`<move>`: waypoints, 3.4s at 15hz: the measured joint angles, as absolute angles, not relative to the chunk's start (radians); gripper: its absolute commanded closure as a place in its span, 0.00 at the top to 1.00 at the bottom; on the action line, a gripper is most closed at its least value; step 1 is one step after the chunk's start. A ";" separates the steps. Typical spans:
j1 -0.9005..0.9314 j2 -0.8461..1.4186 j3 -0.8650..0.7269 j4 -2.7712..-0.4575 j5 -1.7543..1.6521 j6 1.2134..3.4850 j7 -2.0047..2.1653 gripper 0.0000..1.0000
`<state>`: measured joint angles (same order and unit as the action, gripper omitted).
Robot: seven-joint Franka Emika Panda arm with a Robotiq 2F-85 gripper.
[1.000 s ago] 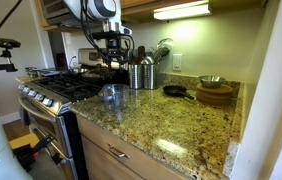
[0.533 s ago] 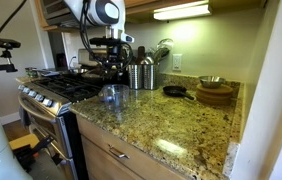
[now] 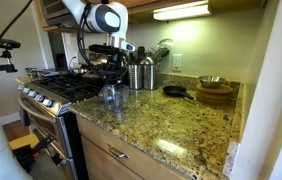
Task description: Pick up the grey lid from the glass cup, pick up the central part of the cup and put it on the countertop.
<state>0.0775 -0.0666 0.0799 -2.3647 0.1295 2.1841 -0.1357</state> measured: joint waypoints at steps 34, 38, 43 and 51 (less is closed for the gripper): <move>0.068 0.014 0.077 -2.398 0.141 2.345 -0.134 0.09; 0.068 -0.020 0.077 -2.398 0.142 2.317 -0.134 0.09; 0.077 -0.138 0.082 -2.399 0.142 2.205 -0.134 0.09; 0.116 -0.321 0.107 -2.390 0.142 2.094 -0.132 0.09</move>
